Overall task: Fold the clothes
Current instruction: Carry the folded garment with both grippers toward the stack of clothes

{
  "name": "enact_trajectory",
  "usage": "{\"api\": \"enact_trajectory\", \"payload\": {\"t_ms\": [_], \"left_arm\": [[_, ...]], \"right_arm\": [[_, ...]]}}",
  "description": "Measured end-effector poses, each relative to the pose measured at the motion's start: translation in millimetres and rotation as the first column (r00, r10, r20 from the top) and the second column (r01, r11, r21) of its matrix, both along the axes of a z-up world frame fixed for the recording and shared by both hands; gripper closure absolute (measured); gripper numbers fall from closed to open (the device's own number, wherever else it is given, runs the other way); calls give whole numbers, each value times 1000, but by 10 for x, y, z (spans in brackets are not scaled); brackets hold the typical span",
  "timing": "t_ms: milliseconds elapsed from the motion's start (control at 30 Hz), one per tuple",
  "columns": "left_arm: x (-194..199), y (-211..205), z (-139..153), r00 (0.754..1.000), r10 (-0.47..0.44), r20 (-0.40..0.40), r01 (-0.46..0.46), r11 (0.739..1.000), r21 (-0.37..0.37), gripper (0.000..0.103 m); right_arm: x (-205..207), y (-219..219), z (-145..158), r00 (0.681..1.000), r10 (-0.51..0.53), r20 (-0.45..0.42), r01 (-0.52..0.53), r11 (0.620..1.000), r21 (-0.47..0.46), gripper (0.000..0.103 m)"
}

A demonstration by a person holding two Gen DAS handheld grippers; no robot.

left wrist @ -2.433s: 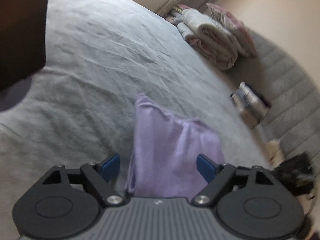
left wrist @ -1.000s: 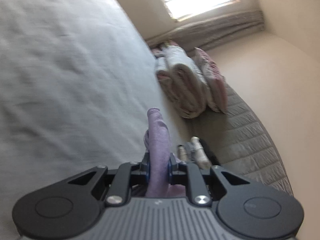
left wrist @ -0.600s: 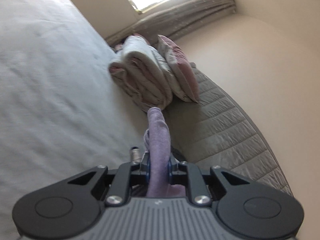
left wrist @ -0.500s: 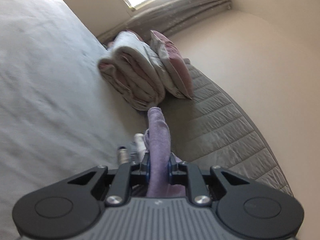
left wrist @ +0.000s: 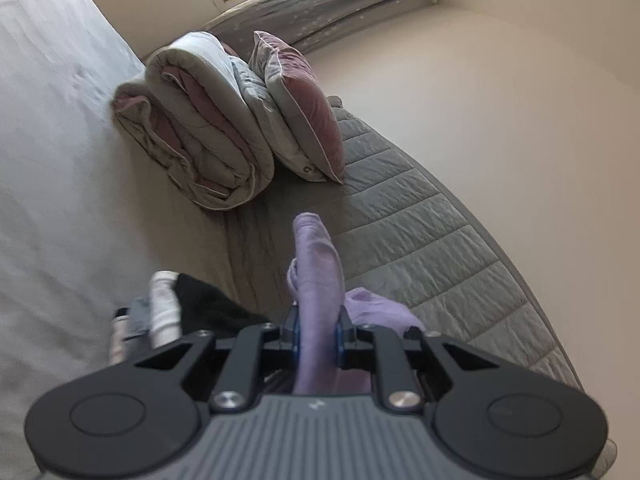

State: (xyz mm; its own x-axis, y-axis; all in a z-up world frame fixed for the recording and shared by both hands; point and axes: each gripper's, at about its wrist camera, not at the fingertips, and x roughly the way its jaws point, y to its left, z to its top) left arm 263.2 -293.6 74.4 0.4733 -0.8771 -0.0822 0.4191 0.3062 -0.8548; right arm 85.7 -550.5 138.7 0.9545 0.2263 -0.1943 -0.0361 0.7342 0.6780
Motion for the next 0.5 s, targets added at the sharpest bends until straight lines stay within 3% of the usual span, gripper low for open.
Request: {"api": "enact_trajectory", "payload": {"t_ms": [167, 300, 500], "left_arm": [[313, -402, -158, 1000, 16, -15, -16, 1000, -9, 87], [582, -557, -415, 997, 55, -49, -57, 997, -44, 87], [785, -755, -871, 988, 101, -112, -90, 991, 102, 84]], "right_arm": [[308, -345, -118, 1000, -19, -5, 19, 998, -61, 87], [538, -557, -468, 997, -63, -32, 61, 997, -56, 87], [751, -752, -1088, 983, -147, -108, 143, 989, -41, 82]]}}
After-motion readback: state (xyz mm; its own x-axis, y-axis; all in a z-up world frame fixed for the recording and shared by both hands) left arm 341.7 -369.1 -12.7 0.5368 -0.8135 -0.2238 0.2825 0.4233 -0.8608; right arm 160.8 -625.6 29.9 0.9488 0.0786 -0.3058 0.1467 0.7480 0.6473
